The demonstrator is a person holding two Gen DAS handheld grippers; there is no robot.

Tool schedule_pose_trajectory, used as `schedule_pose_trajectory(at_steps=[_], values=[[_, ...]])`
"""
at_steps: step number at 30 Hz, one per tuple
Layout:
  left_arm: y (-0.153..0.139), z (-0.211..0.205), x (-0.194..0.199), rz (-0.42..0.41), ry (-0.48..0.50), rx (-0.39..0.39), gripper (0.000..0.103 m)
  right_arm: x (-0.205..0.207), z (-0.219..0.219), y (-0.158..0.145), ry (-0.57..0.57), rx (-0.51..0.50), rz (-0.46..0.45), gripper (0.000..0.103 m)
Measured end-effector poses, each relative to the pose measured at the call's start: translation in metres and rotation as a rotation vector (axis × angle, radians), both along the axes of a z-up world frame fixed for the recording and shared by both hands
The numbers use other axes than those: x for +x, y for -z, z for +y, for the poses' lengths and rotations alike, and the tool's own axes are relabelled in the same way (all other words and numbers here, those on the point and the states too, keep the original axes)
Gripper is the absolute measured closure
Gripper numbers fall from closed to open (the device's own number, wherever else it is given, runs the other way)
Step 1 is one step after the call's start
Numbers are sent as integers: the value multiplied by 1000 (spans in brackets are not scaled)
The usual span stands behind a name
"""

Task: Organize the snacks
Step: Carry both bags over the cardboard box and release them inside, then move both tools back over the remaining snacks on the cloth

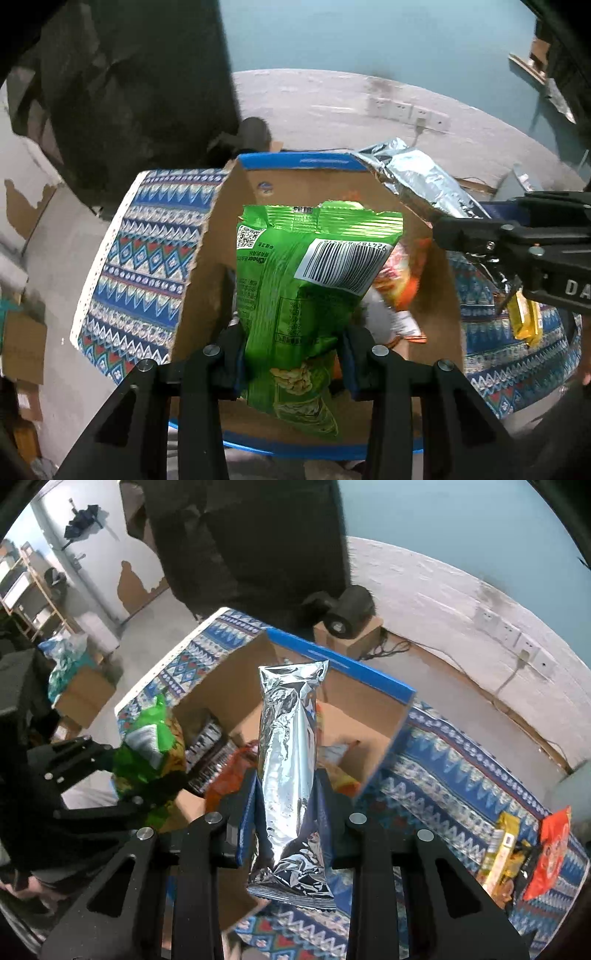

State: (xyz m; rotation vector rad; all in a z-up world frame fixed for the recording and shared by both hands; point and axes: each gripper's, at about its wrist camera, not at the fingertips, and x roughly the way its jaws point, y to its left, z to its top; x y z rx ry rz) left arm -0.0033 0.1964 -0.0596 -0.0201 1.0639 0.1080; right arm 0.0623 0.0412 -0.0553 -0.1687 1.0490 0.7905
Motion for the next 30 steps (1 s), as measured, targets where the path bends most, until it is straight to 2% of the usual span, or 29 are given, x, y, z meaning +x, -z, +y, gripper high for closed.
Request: schedule_pose_trajectory(at_steps=[8, 9, 11, 13, 16, 18, 22, 26, 30], values=[[9, 18, 2, 31, -60, 7, 61, 1, 29, 10, -31, -14, 24, 75], [9, 19, 2, 33, -67, 11, 59, 2, 31, 11, -33, -14, 29, 75], [10, 19, 2, 39, -80, 23, 44, 1, 35, 13, -39, -11, 35, 74], [8, 17, 3, 29, -76, 31, 38, 2, 37, 13, -52, 2, 54, 73], [3, 14, 3, 18, -67, 49, 37, 3, 34, 12, -45, 16, 59, 73], [1, 14, 3, 13, -64, 47, 36, 4, 31, 10, -41, 20, 56, 64], [-4, 11, 3, -1, -54, 29, 33, 2, 19, 7, -27, 7, 36, 61], [-9, 3, 3, -17, -35, 20, 33, 1, 5, 4, -10, -14, 5, 49], [-14, -10, 5, -23, -8, 9, 33, 1, -17, 1, 10, -36, -23, 45]])
